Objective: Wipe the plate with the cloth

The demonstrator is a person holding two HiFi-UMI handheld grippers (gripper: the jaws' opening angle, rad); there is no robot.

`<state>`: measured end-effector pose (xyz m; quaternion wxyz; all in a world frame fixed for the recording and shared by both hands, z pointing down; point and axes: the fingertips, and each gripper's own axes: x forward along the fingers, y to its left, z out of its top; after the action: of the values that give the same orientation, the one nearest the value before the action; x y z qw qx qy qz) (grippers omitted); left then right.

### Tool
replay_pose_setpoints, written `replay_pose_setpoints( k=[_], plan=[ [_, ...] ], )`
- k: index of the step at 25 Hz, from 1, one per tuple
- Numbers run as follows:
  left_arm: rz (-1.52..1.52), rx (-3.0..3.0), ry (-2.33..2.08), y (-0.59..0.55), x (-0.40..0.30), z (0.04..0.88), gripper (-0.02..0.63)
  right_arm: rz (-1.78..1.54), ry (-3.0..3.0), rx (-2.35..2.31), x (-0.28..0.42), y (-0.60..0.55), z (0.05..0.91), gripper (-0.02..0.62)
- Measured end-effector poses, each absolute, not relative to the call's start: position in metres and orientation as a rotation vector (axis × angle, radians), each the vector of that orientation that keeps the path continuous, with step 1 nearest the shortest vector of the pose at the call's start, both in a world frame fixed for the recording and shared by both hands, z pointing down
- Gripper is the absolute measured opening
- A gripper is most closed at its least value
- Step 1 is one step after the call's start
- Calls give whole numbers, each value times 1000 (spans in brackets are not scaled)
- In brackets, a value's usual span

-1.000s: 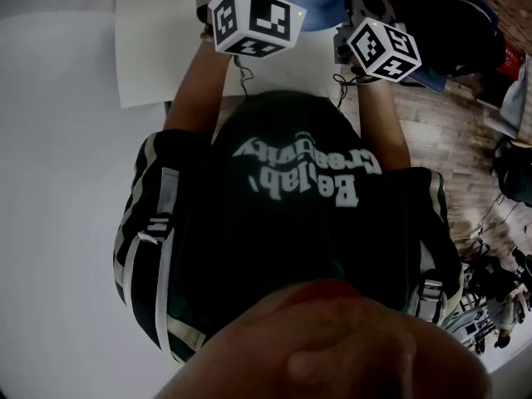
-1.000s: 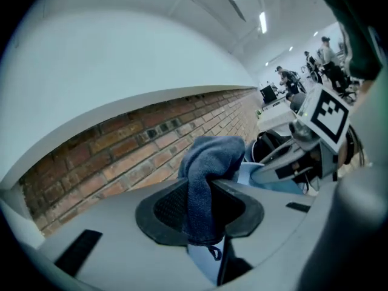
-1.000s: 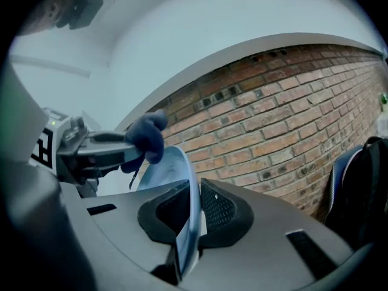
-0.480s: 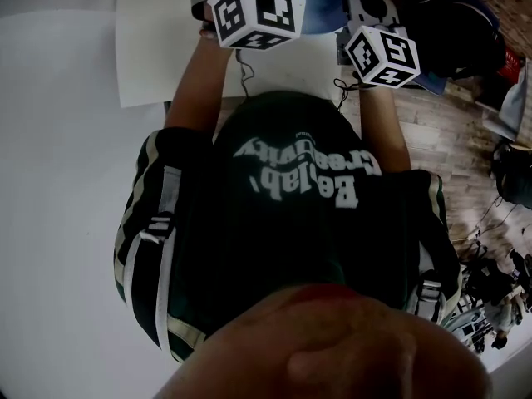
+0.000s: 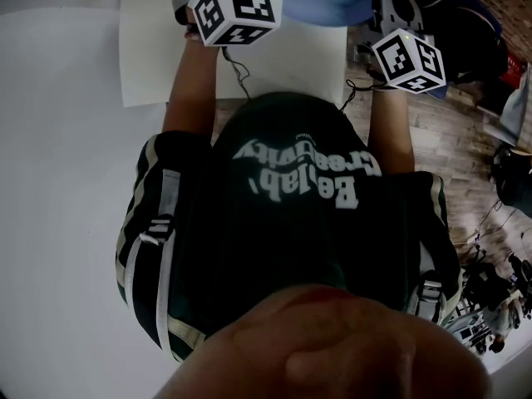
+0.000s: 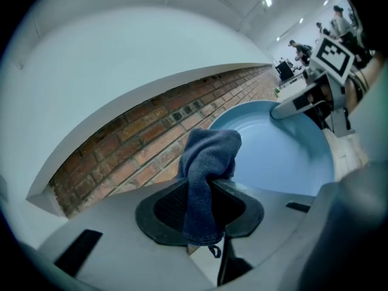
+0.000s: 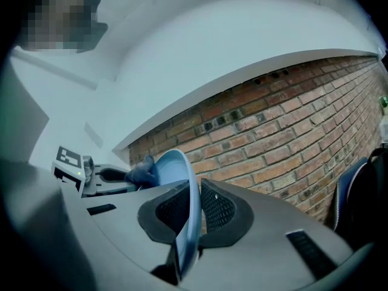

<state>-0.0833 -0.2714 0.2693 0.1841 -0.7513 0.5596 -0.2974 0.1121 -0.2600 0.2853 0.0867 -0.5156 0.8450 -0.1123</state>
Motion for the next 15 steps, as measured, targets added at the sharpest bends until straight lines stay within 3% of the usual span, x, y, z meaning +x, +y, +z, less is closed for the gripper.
replay_pose_setpoints(
  k=[15],
  plan=[
    [-864, -2162, 1571, -258, -95, 287, 98, -347, 2317, -1534, 143, -271, 235, 15]
  ],
)
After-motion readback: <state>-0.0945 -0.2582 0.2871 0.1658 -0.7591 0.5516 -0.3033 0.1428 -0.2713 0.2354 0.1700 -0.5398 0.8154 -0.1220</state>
